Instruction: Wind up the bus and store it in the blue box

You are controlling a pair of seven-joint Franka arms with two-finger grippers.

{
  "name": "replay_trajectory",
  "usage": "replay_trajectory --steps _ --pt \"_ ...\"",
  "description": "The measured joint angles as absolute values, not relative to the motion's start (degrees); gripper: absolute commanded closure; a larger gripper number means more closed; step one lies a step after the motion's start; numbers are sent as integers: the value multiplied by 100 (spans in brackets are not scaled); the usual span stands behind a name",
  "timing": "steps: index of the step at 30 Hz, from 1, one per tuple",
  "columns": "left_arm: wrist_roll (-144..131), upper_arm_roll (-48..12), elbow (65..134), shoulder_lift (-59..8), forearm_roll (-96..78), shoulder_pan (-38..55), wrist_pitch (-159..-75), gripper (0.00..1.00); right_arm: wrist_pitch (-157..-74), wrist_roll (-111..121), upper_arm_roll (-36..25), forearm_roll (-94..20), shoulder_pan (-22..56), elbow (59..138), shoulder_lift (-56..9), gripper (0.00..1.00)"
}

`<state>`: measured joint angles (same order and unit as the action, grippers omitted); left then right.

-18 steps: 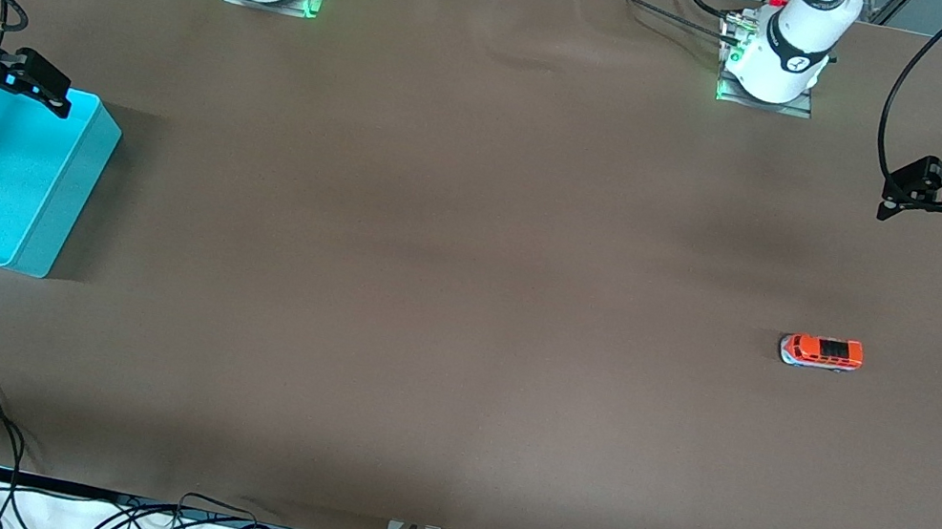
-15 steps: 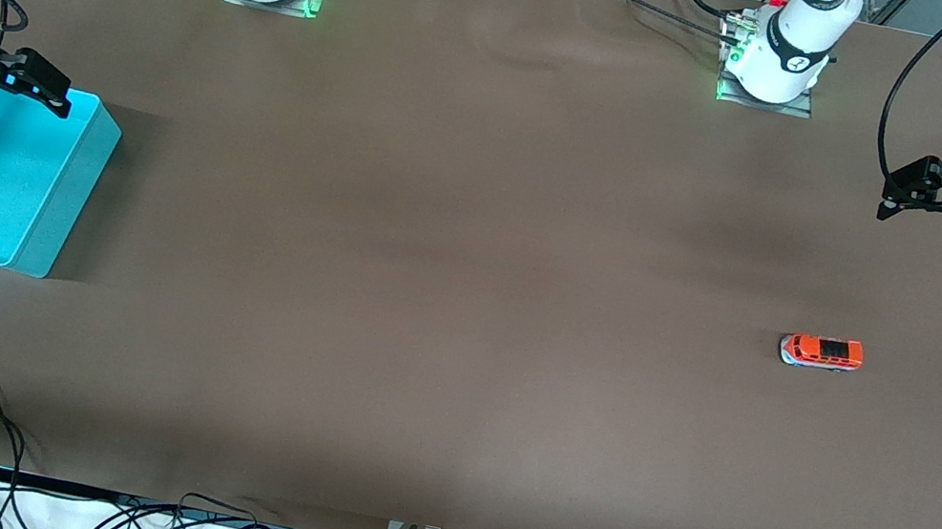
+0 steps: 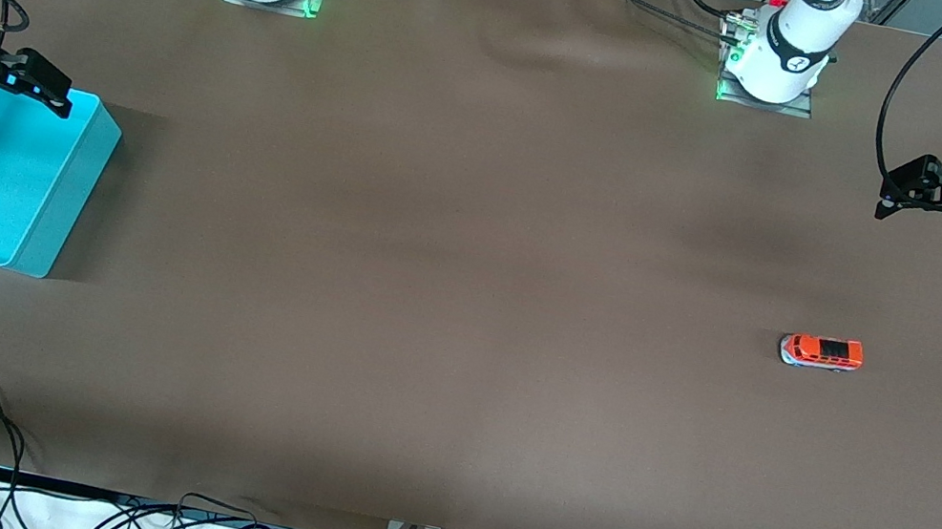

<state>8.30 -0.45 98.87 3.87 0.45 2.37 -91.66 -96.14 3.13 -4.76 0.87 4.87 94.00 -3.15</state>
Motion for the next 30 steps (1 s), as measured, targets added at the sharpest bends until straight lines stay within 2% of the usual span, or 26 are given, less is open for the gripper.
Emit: replay_trajectory --steps 30 --pt "830 -31 9769 309 45 237 -9142 0 -9615 303 -476 87 487 9400 -349 0"
